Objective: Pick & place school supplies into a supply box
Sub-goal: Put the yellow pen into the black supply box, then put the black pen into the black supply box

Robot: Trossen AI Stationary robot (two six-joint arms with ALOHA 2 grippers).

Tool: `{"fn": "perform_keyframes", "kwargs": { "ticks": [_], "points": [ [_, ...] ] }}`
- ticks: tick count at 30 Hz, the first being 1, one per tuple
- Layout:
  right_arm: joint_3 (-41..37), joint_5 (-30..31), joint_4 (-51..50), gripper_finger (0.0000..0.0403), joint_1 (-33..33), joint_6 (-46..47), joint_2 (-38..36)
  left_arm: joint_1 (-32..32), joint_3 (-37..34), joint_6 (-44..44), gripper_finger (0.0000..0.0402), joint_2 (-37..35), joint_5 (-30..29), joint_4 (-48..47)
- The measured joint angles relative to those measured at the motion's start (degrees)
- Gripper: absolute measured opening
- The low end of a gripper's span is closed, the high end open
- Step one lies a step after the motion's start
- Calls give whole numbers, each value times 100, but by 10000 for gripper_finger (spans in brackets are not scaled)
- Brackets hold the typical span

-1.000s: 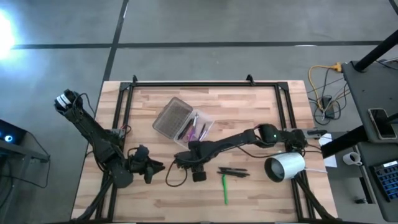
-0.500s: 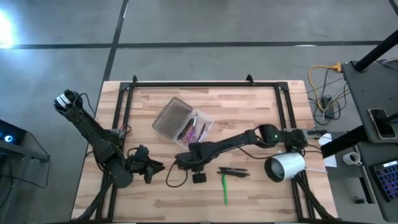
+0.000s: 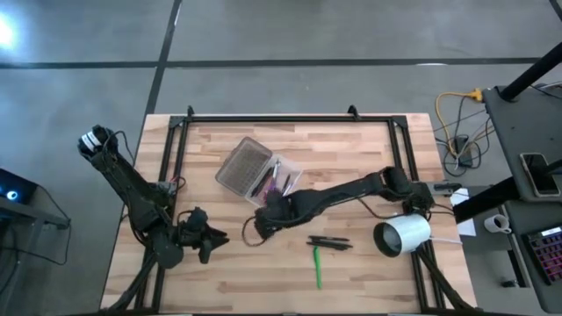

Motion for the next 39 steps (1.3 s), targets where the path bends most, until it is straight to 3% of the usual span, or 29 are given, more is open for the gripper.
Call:
{"fn": "perform_keyframes", "kwargs": {
  "ticks": [3,8,12,14,18,21,24,31,36,39],
  "points": [
    [-260,987,86,14,-64,1714,-297,0,2,0,117,0,-24,-78],
    [-946,1277,630,31,-348,4305,-419,0,0,0,117,4,-204,-108],
    [-1497,888,2587,40,-612,4322,-356,0,2,0,117,7,-215,-106],
    [-1635,877,2977,38,-721,4370,-335,0,2,0,117,7,-216,-106],
    [-1697,1376,2094,40,-823,4596,-341,0,1,-55,117,7,-218,-98],
    [-1581,1327,1340,53,-876,4666,-384,0,0,-59,117,7,-218,-85],
    [-1588,1278,1333,77,-912,4646,-387,0,0,-59,117,12,-220,-83],
    [-1388,1144,1611,151,-902,3206,-387,1,1,-15,117,13,-222,-85],
    [-1142,244,1317,183,-807,-471,-591,1,0,-13,117,13,-225,-85],
    [-1055,-596,417,184,-500,-1958,-721,2,0,-9,117,13,-225,-83]
  ]
}}
